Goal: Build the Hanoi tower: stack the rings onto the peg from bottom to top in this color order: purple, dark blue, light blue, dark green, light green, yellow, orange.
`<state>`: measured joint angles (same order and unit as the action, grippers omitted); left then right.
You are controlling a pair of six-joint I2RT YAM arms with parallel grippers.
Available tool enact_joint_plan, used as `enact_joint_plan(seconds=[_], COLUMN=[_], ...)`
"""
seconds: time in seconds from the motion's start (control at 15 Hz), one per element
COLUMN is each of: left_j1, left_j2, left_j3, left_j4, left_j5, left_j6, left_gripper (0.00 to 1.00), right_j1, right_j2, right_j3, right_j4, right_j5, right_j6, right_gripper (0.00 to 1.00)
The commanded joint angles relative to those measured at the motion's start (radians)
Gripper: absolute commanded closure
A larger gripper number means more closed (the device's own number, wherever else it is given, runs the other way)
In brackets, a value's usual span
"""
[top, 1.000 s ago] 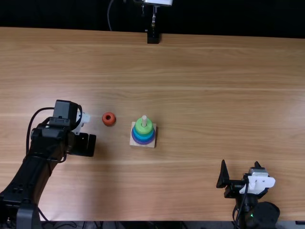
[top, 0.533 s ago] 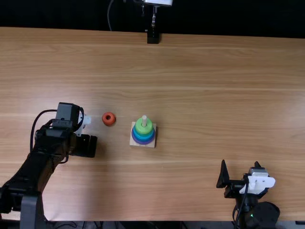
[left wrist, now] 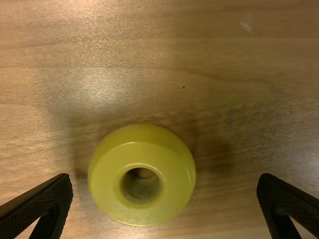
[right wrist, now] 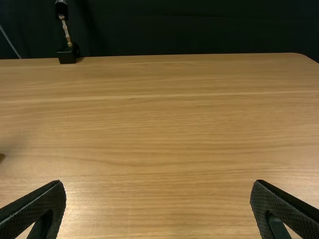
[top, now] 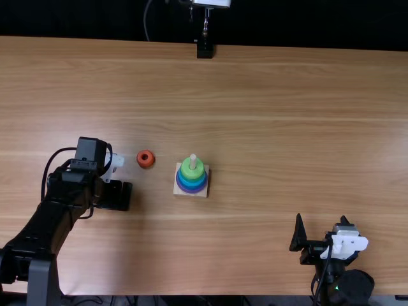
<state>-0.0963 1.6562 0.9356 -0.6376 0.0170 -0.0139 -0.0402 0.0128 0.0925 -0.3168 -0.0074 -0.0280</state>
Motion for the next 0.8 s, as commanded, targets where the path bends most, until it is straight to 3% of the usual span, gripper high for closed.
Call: enact_joint_plan(seconds=[0.0, 0.2, 0.27, 0.33, 0.4, 0.53, 0.67, 0.73], left_j1=[0.018, 0.026, 0.032, 0.041, 0.049, 0.061, 0.069, 0.086], left_j2=[0.011, 0.030, 0.037, 0.037, 0.036, 0.036, 0.036, 0.034], left_j3=[0.003, 0.003, 0.005, 0.003, 0.003, 0.003, 0.003, 0.003], left_j4=[0.001, 0.003, 0.004, 0.025, 0.061, 0.085, 0.084, 0.080], left_j5=[0.024, 0.018, 0.012, 0.009, 0.007, 0.007, 0.005, 0.005], left_j6=[0.007, 0.010, 0.014, 0.042, 0.078, 0.095, 0.097, 0.097], left_gripper=[0.00, 0.00, 0.04, 0.29, 0.47, 0.63, 0.85, 0.90], right_j1=[-0.009, -0.009, -0.009, -0.009, -0.009, -0.009, -0.009, -0.009], right_j2=[-0.013, -0.013, -0.013, -0.013, -0.013, -0.013, -0.013, -0.013], right_j3=[-0.077, -0.077, -0.077, -0.077, -0.077, -0.077, -0.077, -0.077], right_j4=[-0.075, -0.073, -0.073, -0.073, -0.075, -0.073, -0.073, -0.073], right_j5=[0.002, 0.002, 0.002, 0.002, 0.002, 0.002, 0.002, 0.002], right_j6=[-0.001, -0.001, -0.001, -0.001, -0.001, -0.001, -0.001, -0.001], right_gripper=[0.00, 0.00, 0.00, 0.00, 0.00, 0.00, 0.00, 0.00])
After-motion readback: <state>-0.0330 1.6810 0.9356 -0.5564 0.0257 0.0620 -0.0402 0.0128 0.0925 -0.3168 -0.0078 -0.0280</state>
